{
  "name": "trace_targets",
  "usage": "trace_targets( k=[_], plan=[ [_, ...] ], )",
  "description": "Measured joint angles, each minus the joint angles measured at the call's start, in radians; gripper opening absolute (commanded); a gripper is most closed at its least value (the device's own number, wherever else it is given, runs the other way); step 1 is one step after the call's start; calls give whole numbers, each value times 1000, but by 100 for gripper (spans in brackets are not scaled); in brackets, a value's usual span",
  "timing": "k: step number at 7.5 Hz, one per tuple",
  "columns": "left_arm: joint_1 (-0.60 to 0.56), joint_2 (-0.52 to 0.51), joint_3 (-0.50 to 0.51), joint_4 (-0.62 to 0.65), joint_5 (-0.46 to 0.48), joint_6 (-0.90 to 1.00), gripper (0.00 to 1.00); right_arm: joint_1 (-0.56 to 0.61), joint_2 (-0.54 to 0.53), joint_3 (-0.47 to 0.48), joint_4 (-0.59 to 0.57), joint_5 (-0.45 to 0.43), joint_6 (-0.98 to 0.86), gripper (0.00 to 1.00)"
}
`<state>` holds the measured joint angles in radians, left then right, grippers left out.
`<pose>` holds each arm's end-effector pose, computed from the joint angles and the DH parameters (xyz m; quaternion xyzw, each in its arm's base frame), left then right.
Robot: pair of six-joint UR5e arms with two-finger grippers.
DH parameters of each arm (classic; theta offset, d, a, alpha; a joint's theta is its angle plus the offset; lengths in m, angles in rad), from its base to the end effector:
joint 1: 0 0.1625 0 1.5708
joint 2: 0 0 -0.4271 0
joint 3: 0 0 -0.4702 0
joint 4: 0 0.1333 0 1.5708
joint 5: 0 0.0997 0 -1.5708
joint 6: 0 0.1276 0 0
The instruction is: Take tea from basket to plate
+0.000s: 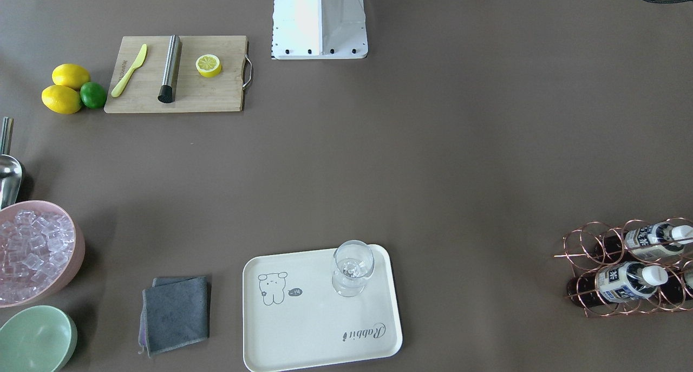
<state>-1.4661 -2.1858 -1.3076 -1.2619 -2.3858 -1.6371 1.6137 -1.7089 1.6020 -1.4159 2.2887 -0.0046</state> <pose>0.0425 -0.7911 0.4325 -0.2904 0.2703 -0.6303 0.6673 0.0713 -0.5103 0.7269 0.0308 -0.3506 0.0095 0.9360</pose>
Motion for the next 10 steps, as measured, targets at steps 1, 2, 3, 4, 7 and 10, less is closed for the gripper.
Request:
trace_targets(
  k=[1, 2, 3, 4, 7, 10],
  plan=[
    [2, 1, 0, -3, 4, 0, 36, 0, 0, 0, 0, 1, -1, 100],
    [5, 1, 1, -5, 6, 0, 0, 0, 0, 1, 1, 1, -1, 100],
    [5, 1, 1, -6, 6, 0, 0, 0, 0, 2, 1, 1, -1, 100],
    [5, 1, 1, -9, 6, 0, 0, 0, 0, 6, 1, 3, -1, 100],
    [0, 1, 2, -10, 8, 2, 0, -2, -1, 17, 4, 40, -2, 100],
    [-24, -2, -47, 35, 8, 1, 0, -4, -23, 22, 89, 57, -7, 100]
  ],
)
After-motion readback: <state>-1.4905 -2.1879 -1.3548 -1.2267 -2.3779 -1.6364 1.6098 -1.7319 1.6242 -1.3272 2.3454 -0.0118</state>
